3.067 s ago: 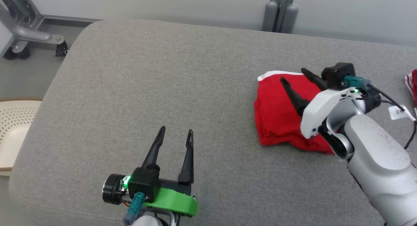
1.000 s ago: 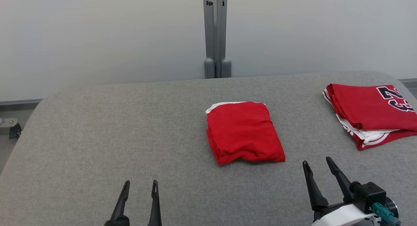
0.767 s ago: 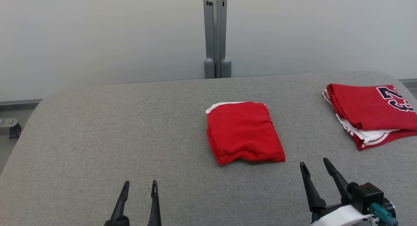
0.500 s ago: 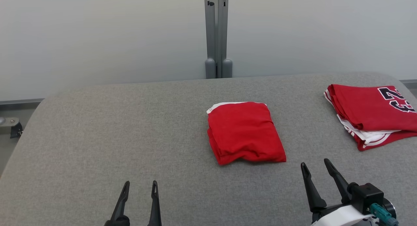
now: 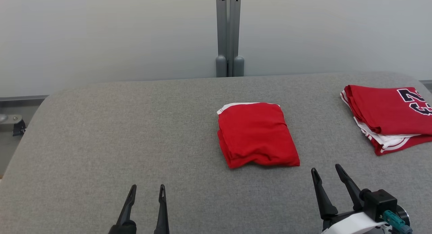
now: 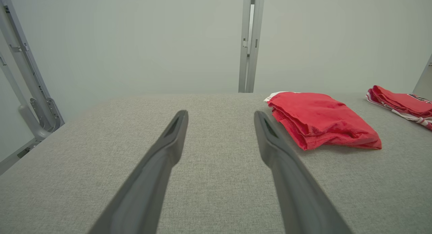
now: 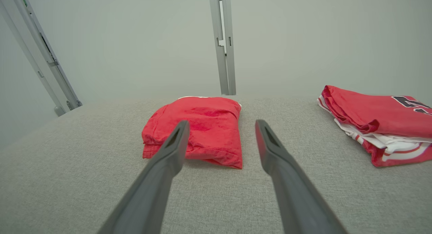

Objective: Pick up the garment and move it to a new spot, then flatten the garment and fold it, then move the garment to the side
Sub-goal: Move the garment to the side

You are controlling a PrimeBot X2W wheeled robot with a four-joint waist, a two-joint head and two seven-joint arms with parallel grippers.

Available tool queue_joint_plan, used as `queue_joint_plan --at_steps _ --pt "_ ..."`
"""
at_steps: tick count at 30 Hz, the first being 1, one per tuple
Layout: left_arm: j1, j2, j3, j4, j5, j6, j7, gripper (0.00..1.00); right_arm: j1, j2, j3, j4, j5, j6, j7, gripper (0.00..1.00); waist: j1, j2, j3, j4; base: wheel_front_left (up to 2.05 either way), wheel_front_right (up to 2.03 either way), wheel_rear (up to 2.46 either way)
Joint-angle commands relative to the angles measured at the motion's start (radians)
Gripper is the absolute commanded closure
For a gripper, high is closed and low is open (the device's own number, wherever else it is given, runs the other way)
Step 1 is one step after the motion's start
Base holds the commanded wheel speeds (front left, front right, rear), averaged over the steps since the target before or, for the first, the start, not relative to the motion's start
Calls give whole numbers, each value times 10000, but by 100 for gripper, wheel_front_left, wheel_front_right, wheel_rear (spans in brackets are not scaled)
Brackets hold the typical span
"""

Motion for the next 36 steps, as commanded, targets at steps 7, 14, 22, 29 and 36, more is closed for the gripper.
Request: queue_joint_plan --at_steps 7,14,22,29,36 --pt "-420 24 -290 -111 105 -4 -27 0 -365 -104 -122 147 213 -8 -38 0 0 0 448 234 0 0 0" --pt "-813 25 -589 -305 -61 80 -27 0 -1620 -641 458 939 1449 -8 -38 0 0 0 1179 499 0 0 0" --pt "-1391 28 -950 -222 -174 67 -27 0 -4228 -1805 1993 3373 3811 -3 740 0 0 0 1875 922 0 0 0" --pt "-1826 28 -1256 -186 -267 62 -27 0 -5982 -2571 2625 4854 5922 -5 2724 0 0 0 2355 1416 0 0 0" --pt "-2058 27 -1547 -173 -435 206 -27 0 -7019 -2940 3047 6061 6404 -3 3123 0 0 0 2743 1795 0 0 0"
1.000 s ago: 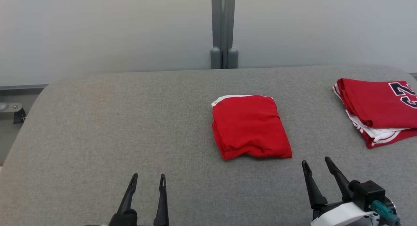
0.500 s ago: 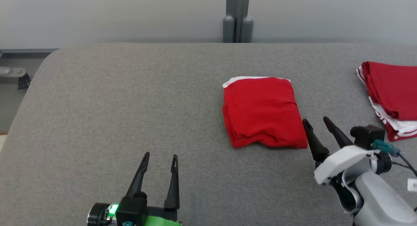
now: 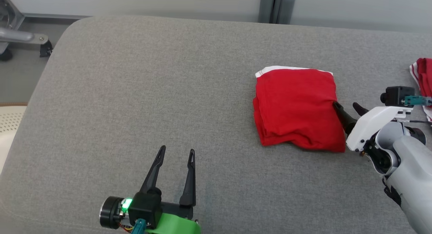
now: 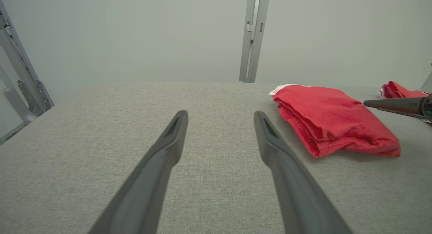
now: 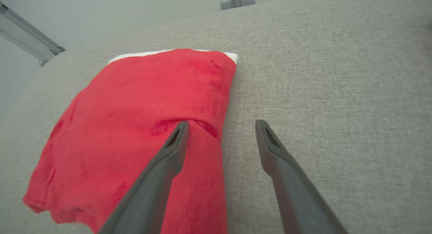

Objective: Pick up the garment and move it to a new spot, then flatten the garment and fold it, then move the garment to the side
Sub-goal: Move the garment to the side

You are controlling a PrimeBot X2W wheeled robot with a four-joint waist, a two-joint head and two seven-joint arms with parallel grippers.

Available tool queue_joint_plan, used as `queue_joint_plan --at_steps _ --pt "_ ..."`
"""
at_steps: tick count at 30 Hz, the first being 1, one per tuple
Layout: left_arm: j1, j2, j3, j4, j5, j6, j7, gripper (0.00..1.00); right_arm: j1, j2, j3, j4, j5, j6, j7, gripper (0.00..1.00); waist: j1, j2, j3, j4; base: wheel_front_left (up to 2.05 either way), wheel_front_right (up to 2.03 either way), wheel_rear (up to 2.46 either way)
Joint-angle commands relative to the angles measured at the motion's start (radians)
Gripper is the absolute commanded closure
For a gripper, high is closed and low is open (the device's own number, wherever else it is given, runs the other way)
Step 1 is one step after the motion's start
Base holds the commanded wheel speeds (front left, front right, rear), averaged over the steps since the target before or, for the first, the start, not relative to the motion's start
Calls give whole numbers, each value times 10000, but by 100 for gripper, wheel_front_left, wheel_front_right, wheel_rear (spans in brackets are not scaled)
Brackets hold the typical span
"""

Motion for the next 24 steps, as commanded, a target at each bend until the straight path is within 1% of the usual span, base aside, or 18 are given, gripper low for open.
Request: queue_joint_plan --at_steps 1,4,5,6,7,8,10,16,22,24 --pt "-221 31 -18 -23 -40 42 -27 0 -232 -88 111 171 78 3 82 0 0 0 309 239 0 0 0" --pt "-330 31 -106 -43 -70 83 -27 0 -476 -99 386 706 74 1 287 0 0 0 497 330 0 0 0" --pt "-363 31 -127 -39 -83 95 -27 0 -539 -83 459 857 73 1 325 5 0 0 531 346 0 0 0" --pt "-405 32 -144 -33 -100 115 -27 0 -617 -61 553 976 72 3 289 58 0 0 566 354 0 0 0" --pt "-427 32 -154 -25 -115 117 -27 0 -634 -51 628 1103 70 3 294 89 0 0 582 356 0 0 0" --pt "-449 32 -158 -1 -130 106 -26 0 -594 17 784 1167 133 1 403 100 0 0 587 346 0 0 0" --pt "-460 30 -125 21 -124 159 -27 0 -574 9 969 1154 250 -1 378 100 0 0 573 252 0 0 0" --pt "-499 32 40 -12 18 113 -27 0 -838 -794 1619 718 -127 -8 -295 100 0 0 609 -317 0 0 0" --pt "-680 30 270 -97 265 -12 -26 0 -1579 -2046 2459 -65 -1147 -7 -710 100 0 0 1088 -1260 0 0 0" --pt "-783 32 295 -89 332 -102 -26 0 -1834 -2486 2571 -286 -1506 -5 -841 100 0 0 1265 -1514 0 0 0"
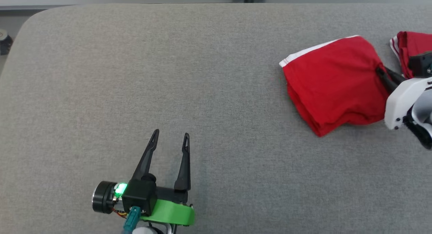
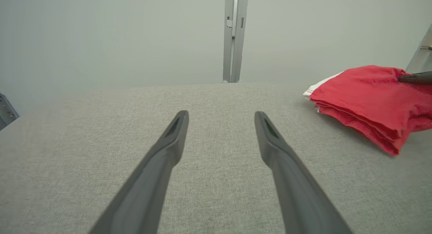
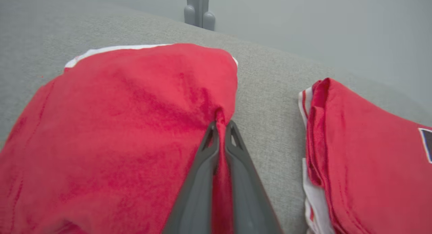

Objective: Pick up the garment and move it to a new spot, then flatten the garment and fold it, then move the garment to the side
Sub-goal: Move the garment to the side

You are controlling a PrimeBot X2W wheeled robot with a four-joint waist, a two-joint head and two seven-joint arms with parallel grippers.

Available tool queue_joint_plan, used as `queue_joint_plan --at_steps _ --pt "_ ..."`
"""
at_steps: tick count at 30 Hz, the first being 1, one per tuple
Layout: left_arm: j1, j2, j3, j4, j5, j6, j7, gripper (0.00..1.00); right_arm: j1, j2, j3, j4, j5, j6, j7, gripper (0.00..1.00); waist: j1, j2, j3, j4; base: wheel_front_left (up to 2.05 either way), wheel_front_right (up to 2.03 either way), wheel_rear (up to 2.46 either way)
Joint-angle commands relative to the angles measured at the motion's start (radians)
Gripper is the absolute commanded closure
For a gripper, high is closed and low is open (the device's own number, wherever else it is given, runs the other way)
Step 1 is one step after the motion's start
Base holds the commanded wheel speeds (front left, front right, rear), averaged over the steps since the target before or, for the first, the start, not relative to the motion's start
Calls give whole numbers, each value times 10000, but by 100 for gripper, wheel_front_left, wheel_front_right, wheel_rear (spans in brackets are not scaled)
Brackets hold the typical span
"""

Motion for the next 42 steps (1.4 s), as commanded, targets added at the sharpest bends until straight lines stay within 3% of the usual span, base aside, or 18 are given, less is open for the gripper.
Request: queue_joint_plan --at_steps 1,7,16,27,28,29,36,42 --pt "-245 35 80 -27 114 -63 -24 0 -277 -259 57 -179 -288 -15 -121 100 0 -1 546 -713 0 0 0" --pt "-640 37 238 -9 332 -263 -13 0 -926 -1067 -140 -765 -1126 -16 -93 100 0 -1 1072 -1354 0 0 0" --pt "-1071 37 222 -49 533 -453 -13 0 -1067 -2145 -1123 -758 -1836 -16 -186 100 0 -1 1644 -1474 0 0 0" --pt "-1364 39 218 -130 693 -612 -13 0 -931 -2460 -2702 37 -2684 -16 -411 100 0 -1 2041 -1124 0 0 0" --pt "-1388 37 226 -140 702 -614 -13 0 -926 -2435 -2853 147 -2779 -16 -382 85 0 -1 2052 -1102 0 0 0" --pt "-1413 37 225 -154 704 -616 -13 0 -991 -2450 -3122 323 -3044 -16 -468 0 0 -1 2067 -1076 0 0 0" --pt "-1376 37 128 -46 611 -569 -13 0 -1219 -1748 -5093 1098 -5684 -16 -1816 0 0 -1 1772 -894 0 0 0" --pt "-939 37 162 161 415 -313 -13 0 47 371 -6608 272 -6955 -15 -2325 0 0 -1 731 -744 0 0 0"
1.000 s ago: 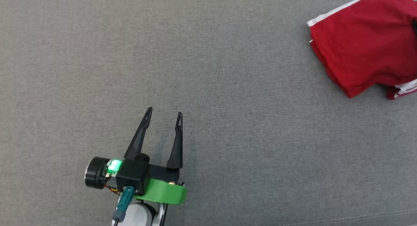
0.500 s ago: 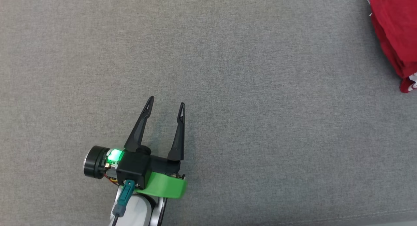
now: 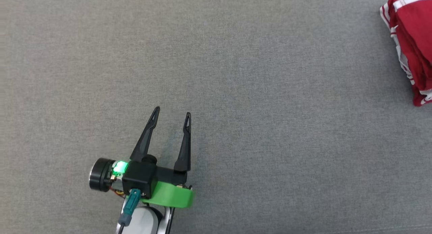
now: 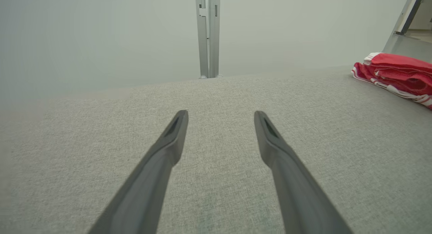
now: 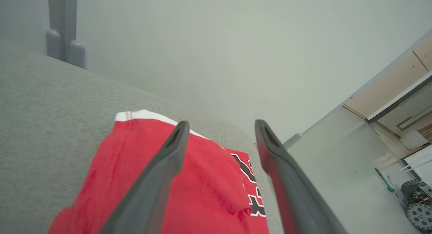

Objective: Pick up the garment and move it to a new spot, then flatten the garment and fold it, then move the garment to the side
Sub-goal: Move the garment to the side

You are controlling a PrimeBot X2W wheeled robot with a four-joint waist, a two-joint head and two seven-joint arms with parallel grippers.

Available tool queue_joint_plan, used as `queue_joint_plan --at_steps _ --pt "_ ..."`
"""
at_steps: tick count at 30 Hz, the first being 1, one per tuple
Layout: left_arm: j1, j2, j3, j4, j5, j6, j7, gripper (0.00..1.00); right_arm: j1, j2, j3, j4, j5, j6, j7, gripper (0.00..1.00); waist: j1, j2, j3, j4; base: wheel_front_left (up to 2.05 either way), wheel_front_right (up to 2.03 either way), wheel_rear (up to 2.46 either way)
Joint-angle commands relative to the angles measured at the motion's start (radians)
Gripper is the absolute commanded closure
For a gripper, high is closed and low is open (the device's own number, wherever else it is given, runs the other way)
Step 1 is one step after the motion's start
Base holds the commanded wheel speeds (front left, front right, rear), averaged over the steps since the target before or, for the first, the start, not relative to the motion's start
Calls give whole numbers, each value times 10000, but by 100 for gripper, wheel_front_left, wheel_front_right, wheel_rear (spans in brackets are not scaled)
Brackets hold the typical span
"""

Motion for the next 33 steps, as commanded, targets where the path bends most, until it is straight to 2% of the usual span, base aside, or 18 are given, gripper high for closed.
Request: queue_joint_plan --at_steps 1,4,8,12,14,20,24,33 --pt "213 41 73 60 -62 92 1 0 458 413 -161 -289 -51 -16 -69 0 0 -1 -756 126 0 0 0" --pt "481 41 187 79 -334 203 1 0 1462 1468 -379 -1256 264 -16 -69 0 0 -1 -1300 122 0 0 0" --pt "895 41 346 153 -745 79 1 0 2895 2671 -483 -2224 732 -15 -71 0 0 -1 -2044 214 0 0 0" --pt "1394 41 548 56 -1124 -120 1 0 4232 3617 -248 -3211 1072 -15 -73 0 0 -1 -2715 255 0 0 0" --pt "1667 41 729 101 -1001 -7 1 0 4874 3995 32 -3777 1329 -15 -72 0 0 -1 -3034 247 0 0 0" --pt "2433 39 1196 31 -802 230 1 0 6772 4712 435 -5641 1712 -15 -72 0 0 -1 -3925 212 0 0 0" --pt "2942 39 1460 -182 -703 207 1 0 7777 4949 421 -6551 1545 -15 -71 0 0 -1 -4283 149 0 0 0" --pt "3780 39 1764 -648 -496 -41 1 0 9094 5184 470 -7206 1405 -15 -73 0 0 -1 -4856 25 0 0 0"
